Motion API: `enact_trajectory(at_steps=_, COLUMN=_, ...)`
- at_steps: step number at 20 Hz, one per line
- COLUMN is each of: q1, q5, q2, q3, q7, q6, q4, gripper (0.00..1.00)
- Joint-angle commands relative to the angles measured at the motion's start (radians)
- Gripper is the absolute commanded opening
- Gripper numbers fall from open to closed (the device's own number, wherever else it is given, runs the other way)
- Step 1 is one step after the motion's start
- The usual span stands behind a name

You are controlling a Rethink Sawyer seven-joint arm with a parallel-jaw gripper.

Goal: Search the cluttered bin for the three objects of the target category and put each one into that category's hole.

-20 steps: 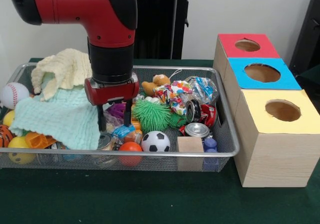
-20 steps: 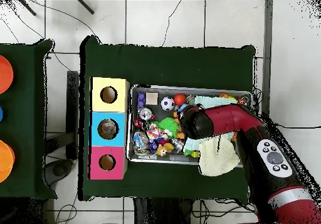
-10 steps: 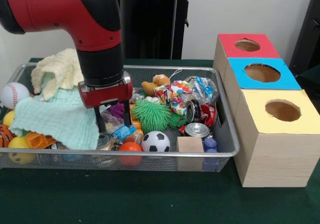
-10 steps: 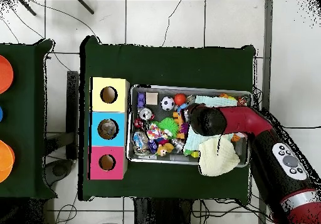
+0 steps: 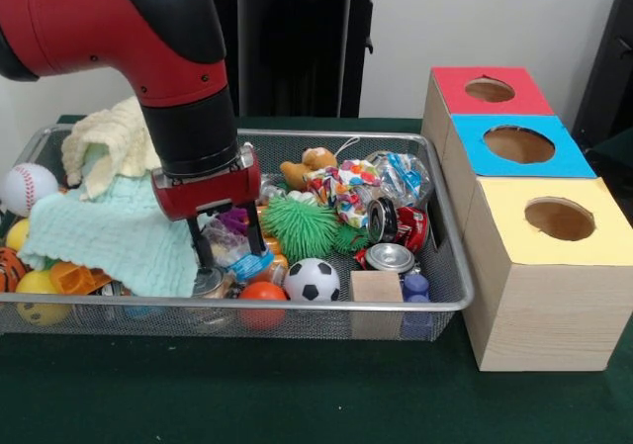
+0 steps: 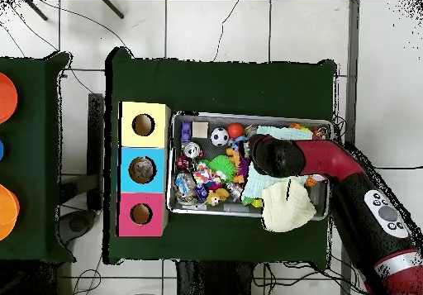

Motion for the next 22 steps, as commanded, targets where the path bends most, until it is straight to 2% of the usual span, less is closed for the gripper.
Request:
enact_trajectory(at_steps=1, q1=0.008, q5=-0.03, q2=0.141, q3=0.054, q7=-0.256, q6=0.059, q4=-0.012, gripper=1.0)
enact_trajectory(at_steps=10, q1=0.03, q5=-0.043, q2=0.151, q3=0.056, q7=-0.195, q6=0.026, q4=0.012, gripper=1.0)
enact_trajectory(at_steps=22, q1=0.038, q5=-0.052, q2=0.161, q3=0.056, q7=-0.19, q6=0.029, q4=0.006, gripper=1.0)
